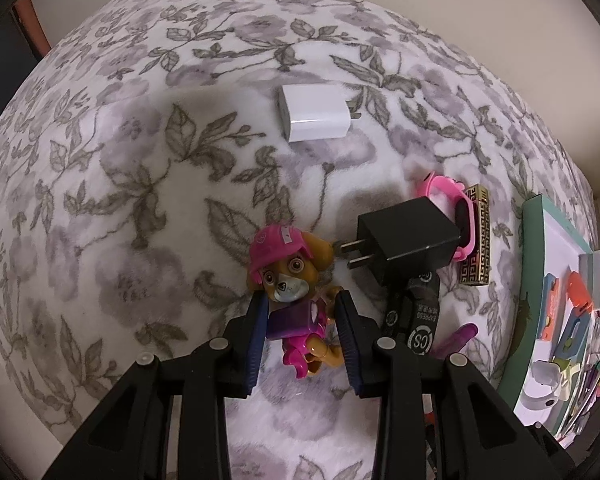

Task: Organize rigid objects
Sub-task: 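Grasp the pink-hatted dog figure with the left tool while the right tool grasps the red glue bottle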

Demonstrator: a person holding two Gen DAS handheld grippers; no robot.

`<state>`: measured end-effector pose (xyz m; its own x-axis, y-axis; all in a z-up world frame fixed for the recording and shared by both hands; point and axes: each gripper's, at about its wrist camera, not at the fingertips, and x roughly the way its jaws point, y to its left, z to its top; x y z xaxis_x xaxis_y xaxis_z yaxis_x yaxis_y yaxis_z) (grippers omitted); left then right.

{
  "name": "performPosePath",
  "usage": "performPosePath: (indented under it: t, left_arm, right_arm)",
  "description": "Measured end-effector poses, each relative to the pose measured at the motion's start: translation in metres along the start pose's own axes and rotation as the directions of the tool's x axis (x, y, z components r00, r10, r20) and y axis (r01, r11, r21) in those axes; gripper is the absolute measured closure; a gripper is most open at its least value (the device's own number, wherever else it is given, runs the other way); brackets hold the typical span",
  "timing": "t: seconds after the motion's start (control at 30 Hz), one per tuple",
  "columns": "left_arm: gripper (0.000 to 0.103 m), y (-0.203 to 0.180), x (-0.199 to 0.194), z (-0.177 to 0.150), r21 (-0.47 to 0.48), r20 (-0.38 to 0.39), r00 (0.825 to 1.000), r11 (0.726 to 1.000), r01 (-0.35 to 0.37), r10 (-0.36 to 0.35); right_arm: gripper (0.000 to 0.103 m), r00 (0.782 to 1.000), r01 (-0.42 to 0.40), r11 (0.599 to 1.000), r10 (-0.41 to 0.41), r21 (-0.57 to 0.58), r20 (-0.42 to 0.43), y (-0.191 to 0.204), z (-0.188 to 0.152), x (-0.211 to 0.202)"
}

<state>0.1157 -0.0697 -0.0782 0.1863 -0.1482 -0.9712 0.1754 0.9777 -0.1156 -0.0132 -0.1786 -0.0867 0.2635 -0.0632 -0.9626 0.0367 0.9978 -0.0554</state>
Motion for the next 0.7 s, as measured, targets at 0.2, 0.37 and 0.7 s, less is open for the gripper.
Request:
performPosePath:
  t: [0.2, 0.37, 0.7]
  left_arm:
    - [0.076, 0.002, -0.013, -0.002, 0.014, 0.017, 1.000, 1.000, -0.015, 0.015]
    - [0.076, 0.001, -0.021, -0.001, 0.015, 0.031, 0.999, 1.000, -0.009, 0.009]
    - [0.076, 0.000, -0.063, -0.003, 0.014, 0.135, 0.991, 1.000, 0.020, -0.021]
  right_arm:
    - [0.065, 1.000, -0.001, 1.000, 0.001, -0.008, 0.022, 0.003, 0.000, -0.010]
    - [0.067, 0.999, -0.009, 1.000, 0.009, -0.005, 0.042, 0.003, 0.001, -0.020]
    - [0.071, 0.996, -0.045, 0.998, 0.043, 0.032, 0.078, -0.005, 0.001, -0.037]
